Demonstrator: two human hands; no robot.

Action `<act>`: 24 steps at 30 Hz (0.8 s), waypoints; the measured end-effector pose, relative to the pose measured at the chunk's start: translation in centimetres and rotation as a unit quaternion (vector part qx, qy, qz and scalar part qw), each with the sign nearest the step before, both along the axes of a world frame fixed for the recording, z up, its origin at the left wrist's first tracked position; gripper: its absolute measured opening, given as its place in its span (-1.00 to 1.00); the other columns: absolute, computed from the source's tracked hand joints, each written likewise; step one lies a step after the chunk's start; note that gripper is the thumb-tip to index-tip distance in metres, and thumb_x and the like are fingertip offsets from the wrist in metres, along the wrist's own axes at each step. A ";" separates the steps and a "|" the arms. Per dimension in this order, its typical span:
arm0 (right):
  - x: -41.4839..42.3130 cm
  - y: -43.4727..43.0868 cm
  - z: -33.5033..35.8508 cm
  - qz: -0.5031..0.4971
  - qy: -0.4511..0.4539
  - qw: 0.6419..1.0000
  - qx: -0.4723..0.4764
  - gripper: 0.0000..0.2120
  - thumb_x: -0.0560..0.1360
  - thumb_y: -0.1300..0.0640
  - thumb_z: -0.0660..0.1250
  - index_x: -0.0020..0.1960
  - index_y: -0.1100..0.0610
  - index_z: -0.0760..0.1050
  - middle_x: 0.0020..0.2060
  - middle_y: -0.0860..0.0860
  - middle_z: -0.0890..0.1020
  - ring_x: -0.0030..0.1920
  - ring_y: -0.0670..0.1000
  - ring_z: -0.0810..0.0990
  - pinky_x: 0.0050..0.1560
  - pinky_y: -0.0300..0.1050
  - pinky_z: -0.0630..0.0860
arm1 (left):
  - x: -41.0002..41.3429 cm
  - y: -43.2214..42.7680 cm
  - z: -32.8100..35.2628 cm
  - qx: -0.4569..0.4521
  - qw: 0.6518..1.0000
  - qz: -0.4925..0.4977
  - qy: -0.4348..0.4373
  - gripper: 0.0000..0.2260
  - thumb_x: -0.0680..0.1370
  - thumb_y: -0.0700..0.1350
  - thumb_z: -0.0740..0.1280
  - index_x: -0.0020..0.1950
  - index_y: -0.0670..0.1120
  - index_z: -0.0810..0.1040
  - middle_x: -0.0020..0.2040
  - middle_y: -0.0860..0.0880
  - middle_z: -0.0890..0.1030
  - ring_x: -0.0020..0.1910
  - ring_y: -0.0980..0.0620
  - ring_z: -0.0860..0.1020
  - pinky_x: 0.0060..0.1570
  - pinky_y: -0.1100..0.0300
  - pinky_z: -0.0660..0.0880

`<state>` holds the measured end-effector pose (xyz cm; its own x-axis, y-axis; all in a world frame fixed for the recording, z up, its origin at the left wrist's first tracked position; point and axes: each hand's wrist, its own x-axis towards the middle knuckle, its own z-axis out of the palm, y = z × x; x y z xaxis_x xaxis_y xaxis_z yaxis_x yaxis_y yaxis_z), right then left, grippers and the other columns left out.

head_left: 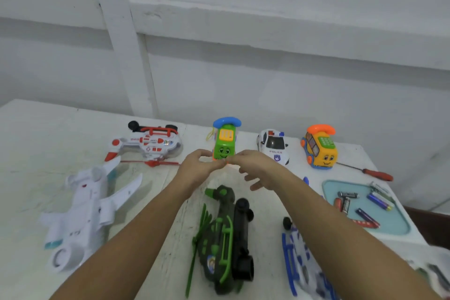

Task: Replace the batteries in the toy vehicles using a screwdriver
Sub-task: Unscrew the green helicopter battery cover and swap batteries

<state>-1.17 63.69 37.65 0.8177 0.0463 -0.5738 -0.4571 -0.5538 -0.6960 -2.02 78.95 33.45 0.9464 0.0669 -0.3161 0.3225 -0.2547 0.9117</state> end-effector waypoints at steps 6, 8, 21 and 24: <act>-4.6 -0.5 0.0 0.052 -0.012 0.998 -0.038 -0.60 0.62 -0.08 0.16 0.41 0.01 0.35 0.14 0.01 0.45 0.17 0.08 0.48 0.19 0.13 0.52 | -5.5 1.6 0.1 0.011 0.994 -0.082 0.067 -0.81 0.48 0.02 0.45 0.06 0.07 0.57 0.03 -0.08 0.60 -0.13 0.04 0.49 -0.23 0.18 0.36; -6.0 -0.8 -0.5 0.036 -0.026 0.998 -0.037 -0.62 0.64 -0.03 0.11 0.44 -0.01 0.31 0.12 0.01 0.45 0.11 0.07 0.49 0.20 0.14 0.54 | -7.1 2.1 -0.3 -0.001 0.993 -0.088 0.080 -0.80 0.46 -0.01 0.47 0.06 0.10 0.57 0.09 -0.11 0.60 -0.09 0.00 0.51 -0.16 0.16 0.40; -11.5 -0.8 -2.7 -0.076 0.042 0.992 0.089 -0.66 0.66 -0.04 0.09 0.42 -0.04 0.29 0.29 0.04 0.49 0.17 0.13 0.54 0.04 0.19 0.61 | -11.6 1.7 -1.7 -0.046 0.991 -0.109 0.069 -0.44 0.20 0.22 0.50 0.19 0.25 0.55 0.18 -0.02 0.57 0.09 0.05 0.61 0.09 0.20 0.52; -11.7 -0.2 -2.5 -0.096 0.035 0.988 0.119 -0.81 0.67 0.06 0.09 0.23 -0.02 0.39 0.10 0.04 0.57 0.06 0.09 0.58 0.00 0.19 0.62 | -11.7 1.3 -1.6 -0.060 0.991 -0.104 0.060 -0.54 0.35 0.08 0.53 0.24 0.17 0.55 0.15 -0.02 0.59 -0.02 0.12 0.65 -0.09 0.36 0.52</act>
<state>-12.83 63.48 35.15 0.7833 0.0344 -0.6207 -0.5895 -0.2759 -0.7592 -13.74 80.29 31.87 0.8912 -0.1699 -0.4206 0.3819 -0.2194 0.8978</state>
